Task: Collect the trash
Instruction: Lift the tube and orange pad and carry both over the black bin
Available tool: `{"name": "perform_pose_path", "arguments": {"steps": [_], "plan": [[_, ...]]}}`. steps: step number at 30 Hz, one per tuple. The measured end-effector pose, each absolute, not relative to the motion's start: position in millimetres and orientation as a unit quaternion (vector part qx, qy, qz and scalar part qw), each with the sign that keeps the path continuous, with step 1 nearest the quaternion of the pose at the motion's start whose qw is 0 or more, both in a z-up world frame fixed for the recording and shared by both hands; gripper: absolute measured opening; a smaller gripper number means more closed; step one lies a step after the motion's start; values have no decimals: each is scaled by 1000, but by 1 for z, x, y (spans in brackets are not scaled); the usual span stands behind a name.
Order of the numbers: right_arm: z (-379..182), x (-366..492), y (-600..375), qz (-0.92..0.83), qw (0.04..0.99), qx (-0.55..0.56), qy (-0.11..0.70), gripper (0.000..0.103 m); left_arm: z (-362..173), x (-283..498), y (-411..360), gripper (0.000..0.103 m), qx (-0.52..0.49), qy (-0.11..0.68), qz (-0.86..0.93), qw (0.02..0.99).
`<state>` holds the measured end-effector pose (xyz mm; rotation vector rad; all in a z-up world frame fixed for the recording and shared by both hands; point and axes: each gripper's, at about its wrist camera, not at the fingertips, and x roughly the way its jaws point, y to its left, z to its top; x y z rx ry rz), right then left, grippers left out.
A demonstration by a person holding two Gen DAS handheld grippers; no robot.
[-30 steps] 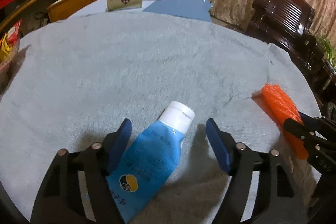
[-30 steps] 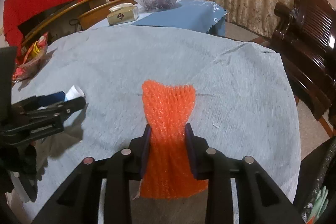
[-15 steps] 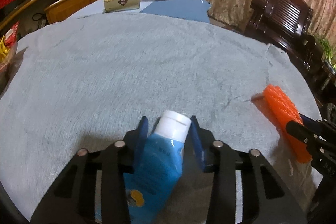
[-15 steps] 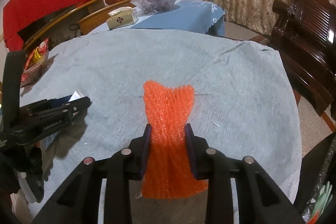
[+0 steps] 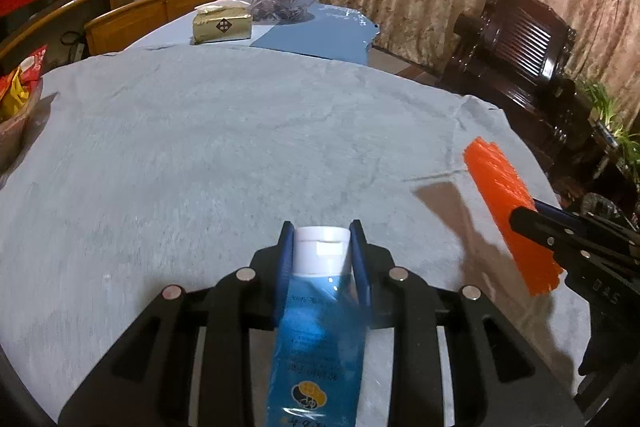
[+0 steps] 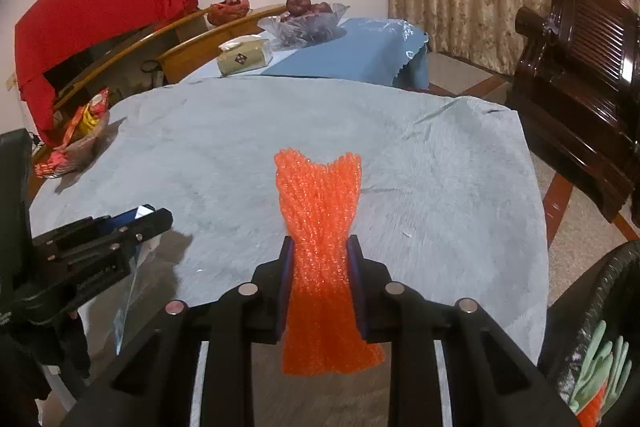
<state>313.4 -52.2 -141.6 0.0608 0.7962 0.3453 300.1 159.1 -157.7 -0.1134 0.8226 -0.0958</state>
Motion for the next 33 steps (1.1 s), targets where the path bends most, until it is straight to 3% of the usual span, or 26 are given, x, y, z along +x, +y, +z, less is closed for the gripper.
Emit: {"name": "perform_pose_path", "arguments": {"steps": [33], "plan": [[-54,205,-128,143,942,58,298,22,-69,214,73,27,-37,336,-108,935]]}}
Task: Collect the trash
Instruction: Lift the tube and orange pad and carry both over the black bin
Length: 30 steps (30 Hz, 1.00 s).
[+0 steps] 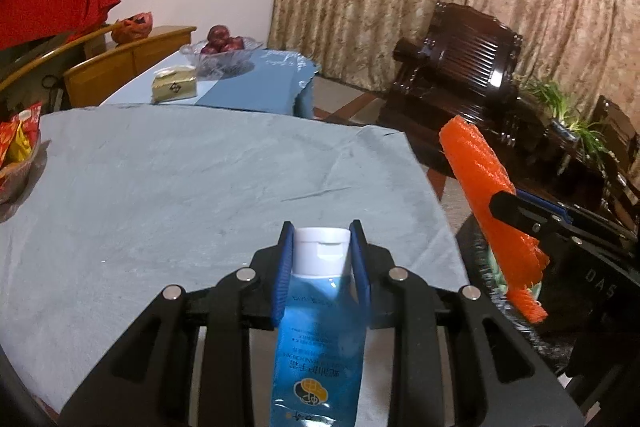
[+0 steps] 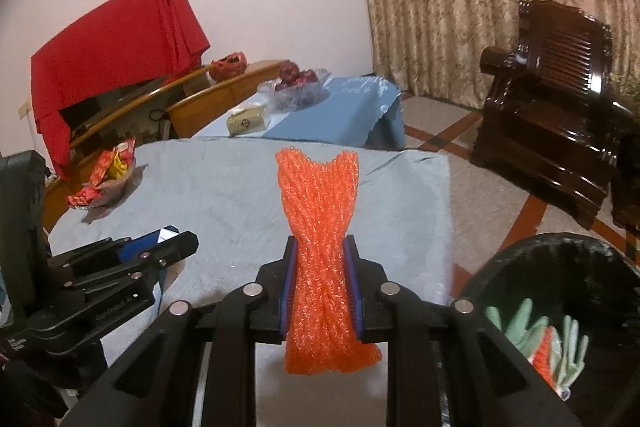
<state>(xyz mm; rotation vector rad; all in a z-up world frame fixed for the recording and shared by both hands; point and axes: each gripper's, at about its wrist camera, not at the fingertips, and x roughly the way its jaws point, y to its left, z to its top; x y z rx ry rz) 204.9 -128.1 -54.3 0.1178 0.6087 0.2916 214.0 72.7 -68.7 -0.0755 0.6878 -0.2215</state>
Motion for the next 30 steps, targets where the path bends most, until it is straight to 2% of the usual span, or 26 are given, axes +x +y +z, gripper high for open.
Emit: {"name": "perform_pose_path", "arguments": {"steps": [14,30], "plan": [[-35,155,-201,83,956,64,274,22,-52,193,-4,27,-15,329,-172,929],[-40,117,-317,-29,960,83,267,22,-45,193,-144,27,16,303,-290,908]]}}
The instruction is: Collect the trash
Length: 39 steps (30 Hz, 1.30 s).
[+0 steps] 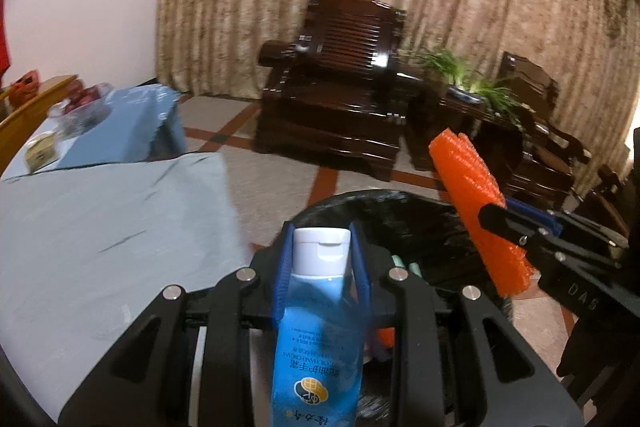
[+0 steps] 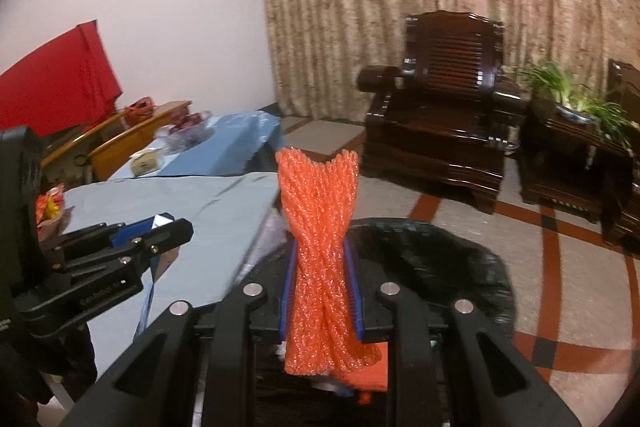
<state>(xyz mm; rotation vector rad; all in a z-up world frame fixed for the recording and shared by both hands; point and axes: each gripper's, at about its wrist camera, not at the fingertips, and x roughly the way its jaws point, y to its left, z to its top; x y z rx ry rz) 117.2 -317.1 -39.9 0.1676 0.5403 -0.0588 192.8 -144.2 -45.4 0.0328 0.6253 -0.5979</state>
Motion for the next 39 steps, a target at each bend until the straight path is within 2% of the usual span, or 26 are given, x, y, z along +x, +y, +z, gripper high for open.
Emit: {"name": "perform_pose_path", "arguments": {"steps": [12,18,20,21,23,25,26,28,31,33,39], "plan": [[-57,124,-370,-73,954,91,277,22,-67,217,-226,27,21,308,-336,890],[-70,133,-385,-81,950,96,287,22,-85,230,-242,27,27,323,-343,882],[-77,136,-389,-87,947,96,293,28,-92,234,-244,31,27,332,-342,879],[-79,136,-389,-88,947,97,295,33,-95,237,-244,41,24,337,-342,877],[-84,136,-392,-95,945,96,298,45,-98,240,-242,49,19,342,-340,876],[-87,134,-394,-99,945,98,298,60,-99,243,-237,52,21,342,-336,877],[-88,133,-395,-99,945,99,297,64,-99,244,-234,57,23,343,-334,878],[-88,130,-395,-103,945,97,293,85,-97,244,-227,66,26,341,-329,881],[-86,125,-391,-106,947,96,286,98,-89,240,-215,80,33,333,-316,888],[-85,123,-390,-103,947,99,286,97,-83,235,-205,89,36,326,-308,893],[-72,111,-376,-93,950,105,279,97,-70,219,-178,94,35,327,-290,899]]}}
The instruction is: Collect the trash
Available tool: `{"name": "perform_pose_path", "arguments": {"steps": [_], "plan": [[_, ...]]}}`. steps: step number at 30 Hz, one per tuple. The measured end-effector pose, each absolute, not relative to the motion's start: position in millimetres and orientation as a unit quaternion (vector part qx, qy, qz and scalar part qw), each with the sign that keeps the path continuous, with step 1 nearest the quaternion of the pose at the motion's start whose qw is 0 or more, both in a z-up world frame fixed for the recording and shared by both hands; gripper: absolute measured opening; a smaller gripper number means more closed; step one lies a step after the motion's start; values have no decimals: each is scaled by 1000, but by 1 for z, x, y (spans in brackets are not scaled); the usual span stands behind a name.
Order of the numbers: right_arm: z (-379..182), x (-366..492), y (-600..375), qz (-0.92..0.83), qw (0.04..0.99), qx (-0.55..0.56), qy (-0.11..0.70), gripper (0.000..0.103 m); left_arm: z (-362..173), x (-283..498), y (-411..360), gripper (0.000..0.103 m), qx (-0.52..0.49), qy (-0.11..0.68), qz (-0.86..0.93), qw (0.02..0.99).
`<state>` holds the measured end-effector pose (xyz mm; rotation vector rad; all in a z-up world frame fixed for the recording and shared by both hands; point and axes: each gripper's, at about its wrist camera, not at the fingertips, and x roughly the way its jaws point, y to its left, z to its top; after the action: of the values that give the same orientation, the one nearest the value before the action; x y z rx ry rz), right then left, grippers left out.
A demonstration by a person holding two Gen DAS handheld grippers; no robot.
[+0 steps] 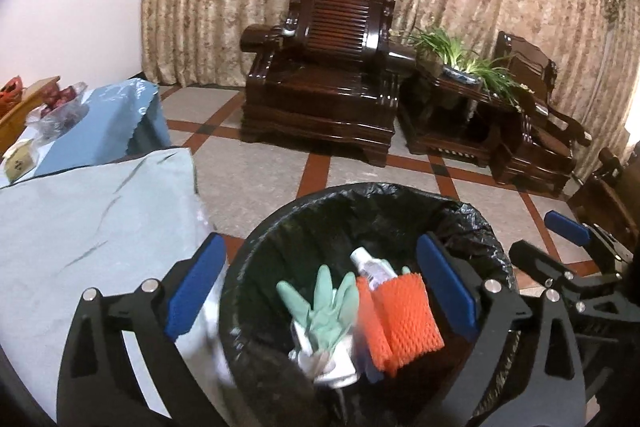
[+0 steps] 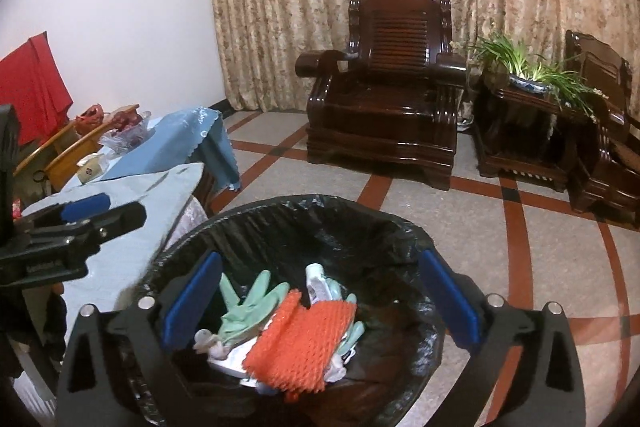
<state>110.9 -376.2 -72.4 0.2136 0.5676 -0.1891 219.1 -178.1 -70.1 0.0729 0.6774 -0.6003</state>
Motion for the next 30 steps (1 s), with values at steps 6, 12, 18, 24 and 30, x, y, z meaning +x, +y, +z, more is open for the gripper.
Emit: {"name": "perform_pose_path", "arguments": {"steps": [6,12,18,24,30], "plan": [[-56,97,-356,-78,954,105,271,97,-56,194,-145,96,37,322,-265,908],[-40,82,-333,-55,958,101,263,97,-41,165,-114,96,35,310,-244,918],[-24,65,-307,-33,963,89,254,97,-25,138,-86,96,31,295,-221,929],[-9,52,-288,-17,967,77,242,97,-10,115,-68,96,25,285,-212,935],[0,41,-275,-6,969,75,235,97,-4,98,-58,96,22,281,-205,937]]}}
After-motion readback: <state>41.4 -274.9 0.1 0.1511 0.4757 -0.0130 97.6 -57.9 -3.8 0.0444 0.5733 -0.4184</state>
